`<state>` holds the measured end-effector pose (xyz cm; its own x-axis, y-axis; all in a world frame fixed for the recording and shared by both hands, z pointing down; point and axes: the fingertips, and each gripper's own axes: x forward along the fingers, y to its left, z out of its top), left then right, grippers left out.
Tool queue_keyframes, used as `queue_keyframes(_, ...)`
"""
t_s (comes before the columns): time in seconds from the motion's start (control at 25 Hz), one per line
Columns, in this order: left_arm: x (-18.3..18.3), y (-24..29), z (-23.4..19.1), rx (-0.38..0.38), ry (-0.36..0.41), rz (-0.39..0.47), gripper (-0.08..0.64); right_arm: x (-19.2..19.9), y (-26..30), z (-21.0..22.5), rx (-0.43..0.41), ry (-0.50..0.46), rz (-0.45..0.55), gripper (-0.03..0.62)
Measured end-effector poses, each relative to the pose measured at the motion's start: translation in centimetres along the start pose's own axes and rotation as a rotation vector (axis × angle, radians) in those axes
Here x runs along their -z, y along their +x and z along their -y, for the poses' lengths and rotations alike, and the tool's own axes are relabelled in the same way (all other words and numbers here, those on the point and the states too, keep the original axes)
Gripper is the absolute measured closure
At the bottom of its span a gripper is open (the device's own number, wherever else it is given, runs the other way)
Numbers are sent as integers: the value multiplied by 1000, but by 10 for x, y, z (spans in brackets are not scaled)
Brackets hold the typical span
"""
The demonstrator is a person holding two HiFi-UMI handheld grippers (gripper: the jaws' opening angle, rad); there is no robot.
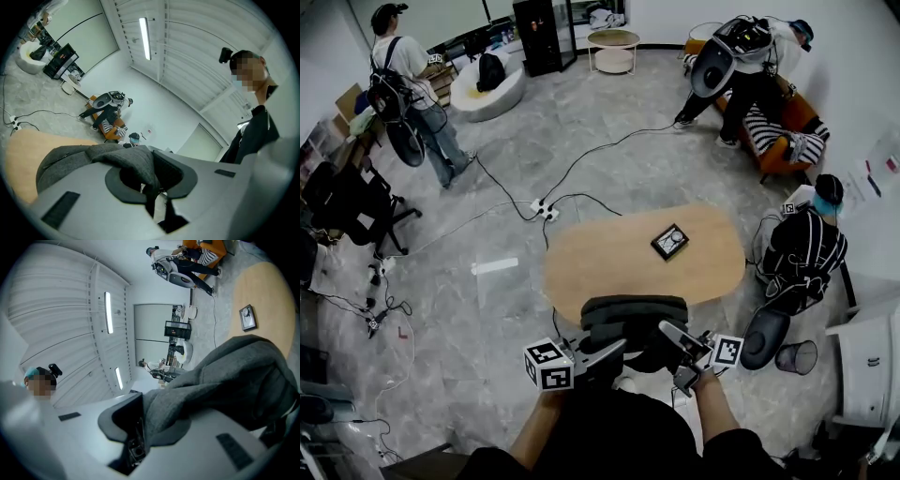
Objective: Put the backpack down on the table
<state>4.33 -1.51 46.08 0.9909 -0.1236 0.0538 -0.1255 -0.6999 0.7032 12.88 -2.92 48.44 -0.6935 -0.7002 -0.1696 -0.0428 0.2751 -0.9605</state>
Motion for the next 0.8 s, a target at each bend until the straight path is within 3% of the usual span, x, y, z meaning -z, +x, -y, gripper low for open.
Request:
queue_keyframes(0.36, -23, -7, -38, 13, 49, -37, 503, -23, 40, 26, 48, 38, 37, 549)
queue_keyframes(0.8, -39, -27, -92, 7, -7, -21, 503, -31, 90, 62, 119, 59, -10, 548)
